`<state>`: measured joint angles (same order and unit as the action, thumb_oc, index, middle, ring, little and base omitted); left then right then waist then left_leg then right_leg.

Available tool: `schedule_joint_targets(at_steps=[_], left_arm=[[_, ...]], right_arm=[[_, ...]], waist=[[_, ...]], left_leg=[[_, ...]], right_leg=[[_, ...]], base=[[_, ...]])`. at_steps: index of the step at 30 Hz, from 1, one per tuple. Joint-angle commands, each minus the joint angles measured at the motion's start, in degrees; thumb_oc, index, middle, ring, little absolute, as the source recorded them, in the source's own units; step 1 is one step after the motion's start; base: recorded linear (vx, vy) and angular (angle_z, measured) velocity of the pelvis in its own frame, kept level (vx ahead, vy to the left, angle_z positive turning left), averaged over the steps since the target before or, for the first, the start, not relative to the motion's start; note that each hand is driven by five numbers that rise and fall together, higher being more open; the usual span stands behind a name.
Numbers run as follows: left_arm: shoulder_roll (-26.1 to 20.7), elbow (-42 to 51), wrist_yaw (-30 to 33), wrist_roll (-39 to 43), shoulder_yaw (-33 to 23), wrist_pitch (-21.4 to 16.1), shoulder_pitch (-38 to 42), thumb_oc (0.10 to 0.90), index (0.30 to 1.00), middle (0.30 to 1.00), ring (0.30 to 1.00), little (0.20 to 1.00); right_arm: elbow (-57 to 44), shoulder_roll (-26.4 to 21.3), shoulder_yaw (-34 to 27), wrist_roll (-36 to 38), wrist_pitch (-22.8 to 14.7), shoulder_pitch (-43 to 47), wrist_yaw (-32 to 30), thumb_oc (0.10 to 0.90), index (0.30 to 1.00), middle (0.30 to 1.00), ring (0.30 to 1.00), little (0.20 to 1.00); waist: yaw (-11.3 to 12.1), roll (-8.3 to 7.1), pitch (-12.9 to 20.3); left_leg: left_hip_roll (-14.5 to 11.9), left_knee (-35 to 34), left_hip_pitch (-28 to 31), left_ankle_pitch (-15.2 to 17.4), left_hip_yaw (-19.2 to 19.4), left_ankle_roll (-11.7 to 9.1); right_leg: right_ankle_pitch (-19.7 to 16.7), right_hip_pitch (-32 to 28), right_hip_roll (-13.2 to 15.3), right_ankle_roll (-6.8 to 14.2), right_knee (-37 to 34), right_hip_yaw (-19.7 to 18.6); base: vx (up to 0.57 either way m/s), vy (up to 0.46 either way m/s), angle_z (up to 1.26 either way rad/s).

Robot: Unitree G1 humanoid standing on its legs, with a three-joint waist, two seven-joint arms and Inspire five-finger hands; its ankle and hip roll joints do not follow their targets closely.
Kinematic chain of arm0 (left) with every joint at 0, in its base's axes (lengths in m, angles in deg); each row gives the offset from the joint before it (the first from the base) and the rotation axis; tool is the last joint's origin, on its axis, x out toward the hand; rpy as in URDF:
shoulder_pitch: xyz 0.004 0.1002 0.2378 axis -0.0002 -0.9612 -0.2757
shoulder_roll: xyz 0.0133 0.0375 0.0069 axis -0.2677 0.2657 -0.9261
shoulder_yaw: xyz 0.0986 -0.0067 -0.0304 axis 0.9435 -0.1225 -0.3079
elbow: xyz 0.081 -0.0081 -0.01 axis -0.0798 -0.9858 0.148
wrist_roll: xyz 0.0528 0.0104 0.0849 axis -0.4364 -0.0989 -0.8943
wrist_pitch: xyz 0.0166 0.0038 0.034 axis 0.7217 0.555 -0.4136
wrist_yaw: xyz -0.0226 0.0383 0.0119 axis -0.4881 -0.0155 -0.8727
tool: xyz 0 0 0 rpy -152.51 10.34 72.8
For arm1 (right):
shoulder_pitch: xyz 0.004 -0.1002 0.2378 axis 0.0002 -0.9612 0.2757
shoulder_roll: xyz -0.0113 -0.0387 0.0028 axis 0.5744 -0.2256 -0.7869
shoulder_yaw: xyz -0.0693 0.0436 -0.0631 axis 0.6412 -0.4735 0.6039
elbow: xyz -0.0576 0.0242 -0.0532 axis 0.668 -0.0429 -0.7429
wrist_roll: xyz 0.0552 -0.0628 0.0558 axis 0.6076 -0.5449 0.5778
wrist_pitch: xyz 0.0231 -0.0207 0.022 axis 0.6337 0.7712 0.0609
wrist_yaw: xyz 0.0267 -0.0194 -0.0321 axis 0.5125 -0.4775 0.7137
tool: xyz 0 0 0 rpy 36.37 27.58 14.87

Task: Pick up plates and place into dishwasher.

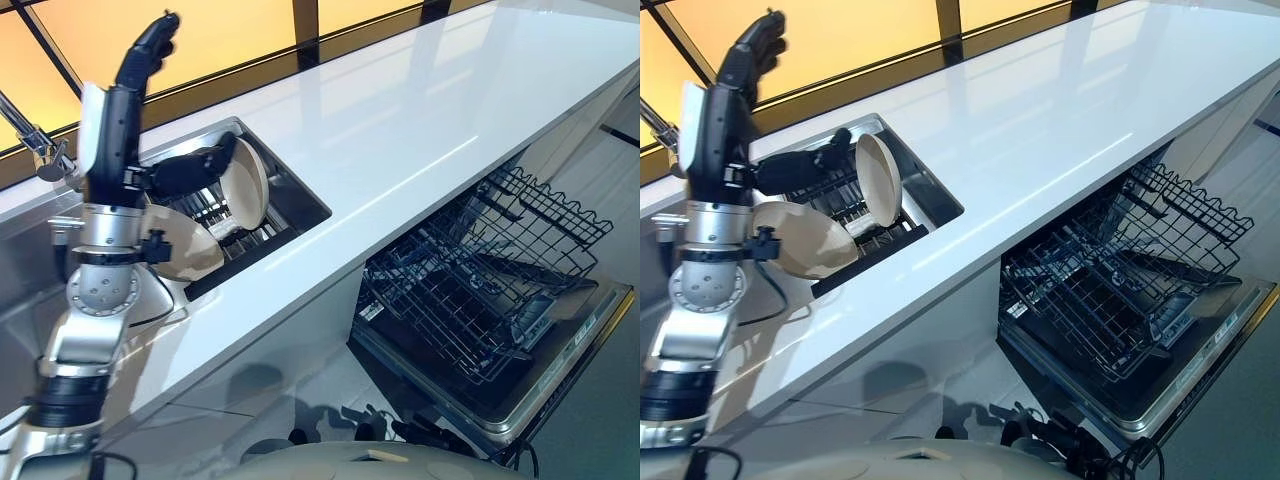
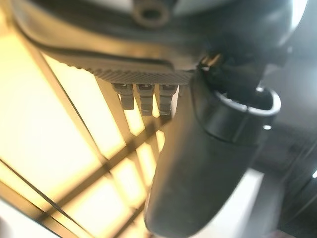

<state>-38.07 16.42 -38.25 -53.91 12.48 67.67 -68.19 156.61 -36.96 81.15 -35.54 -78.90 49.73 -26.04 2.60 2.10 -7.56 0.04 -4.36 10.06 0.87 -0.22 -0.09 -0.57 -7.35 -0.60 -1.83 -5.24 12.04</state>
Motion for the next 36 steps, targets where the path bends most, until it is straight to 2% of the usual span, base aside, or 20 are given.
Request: schedule_joint_targets(at_steps=[1, 9, 11, 15, 16, 22, 30, 36], left_arm=[[-7.1, -1.9, 5.4, -5.2, -8.0, 0.1, 2.4, 0.8, 0.9, 0.9, 0.9, 0.9], [-17.0, -8.4, 1.6, -10.7, -5.7, 3.0, 6.2, 0.8, 0.9, 0.9, 0.9, 0.9], [-20.5, -10.1, -0.5, -12.0, -3.4, 4.3, 8.6, 0.8, 0.9, 0.9, 0.9, 0.9], [-24.0, -12.9, -2.3, -12.8, 0.4, 5.4, 12.3, 0.8, 0.9, 0.9, 0.9, 0.9], [-25.7, -14.1, -3.3, -13.5, 3.2, 6.6, 14.8, 0.8, 0.9, 0.9, 0.9, 0.9], [-29.2, -18.5, -5.7, -13.9, 11.4, 8.8, 22.4, 0.8, 0.9, 0.9, 0.9, 0.9], [-30.0, -22.9, -7.2, -13.6, 18.4, 12.9, 28.6, 0.8, 0.9, 0.9, 0.9, 0.9], [-29.3, -26.3, -11.3, -14.0, 22.8, 13.3, 32.1, 0.8, 0.9, 0.9, 0.9, 0.9]], right_arm=[[-3.1, -1.0, -0.6, -0.5, 0.9, -0.8, -0.3, 0.8, 0.9, 0.9, 0.9, 0.9], [-5.4, -2.8, 0.1, -1.0, 3.2, 0.0, -0.5, 0.8, 0.9, 0.9, 0.9, 0.9], [-5.5, -3.3, 0.0, -0.6, 3.7, 0.2, -0.6, 0.8, 0.9, 0.9, 0.9, 0.9], [-5.6, -3.7, -0.5, -0.1, 4.4, 0.3, -0.7, 0.8, 0.9, 0.9, 0.9, 0.9], [-5.6, -4.0, -0.2, 0.3, 4.6, 0.4, -0.7, 0.8, 0.9, 0.9, 0.9, 0.9], [-5.1, -4.2, -0.5, 1.0, 4.9, 0.0, -1.0, 0.8, 0.9, 0.9, 0.9, 0.9], [-5.6, -3.7, -0.4, 1.2, 5.3, -0.8, -1.6, 0.8, 0.9, 0.9, 0.9, 0.9], [-6.9, -3.4, -0.1, 1.6, 5.8, -0.7, -2.3, 0.8, 0.9, 0.9, 0.9, 0.9]], waist=[[-0.8, -0.15, 2.3], [-2.2, 0.78, 2.4], [-2.8, 1.04, 2.6], [-3.6, 1.35, 2.8], [-4.2, 1.58, 2.9], [-5.9, 2.27, 3.0], [-7.5, 3.05, 3.1], [-8.3, 3.42, 2.9]], left_leg=[[2.4, 3.5, -4.8, 3.7, 2.3, -0.3], [2.1, 3.1, -4.6, 3.4, 3.6, -0.4], [2.2, 2.9, -4.4, 3.3, 4.1, -0.3], [2.4, 2.7, -3.9, 3.5, 4.7, -0.1], [2.6, 2.6, -3.7, 3.6, 5.2, 0.1], [3.1, 2.0, -3.1, 3.7, 6.8, 0.8], [3.8, 0.8, -2.5, 3.8, 8.0, 1.6], [4.2, 0.2, -2.5, 3.7, 8.5, 2.1]], right_leg=[[9.0, 0.3, -1.2, 2.4, 5.1, 1.3], [9.3, 0.8, -0.9, 2.7, 6.0, 1.1], [9.2, 0.8, -0.8, 3.0, 6.1, 0.9], [8.9, 0.8, -0.7, 3.4, 5.9, 0.6], [8.7, 0.8, -0.7, 3.6, 5.7, 0.3], [7.8, 1.2, -0.4, 4.6, 5.4, -0.8], [6.7, 2.2, -0.4, 5.8, 5.4, -2.6], [6.2, 3.2, -0.3, 6.6, 5.9, -3.7]], base=[[0.01, 0.058, 0.03], [0.02, 0.05, 0.0], [0.04, 0.051, -0.01], [0.03, 0.047, -0.01], [0.04, 0.067, -0.06], [0.04, 0.063, -0.06], [0.04, 0.062, -0.12], [0.02, 0.045, -0.08]])
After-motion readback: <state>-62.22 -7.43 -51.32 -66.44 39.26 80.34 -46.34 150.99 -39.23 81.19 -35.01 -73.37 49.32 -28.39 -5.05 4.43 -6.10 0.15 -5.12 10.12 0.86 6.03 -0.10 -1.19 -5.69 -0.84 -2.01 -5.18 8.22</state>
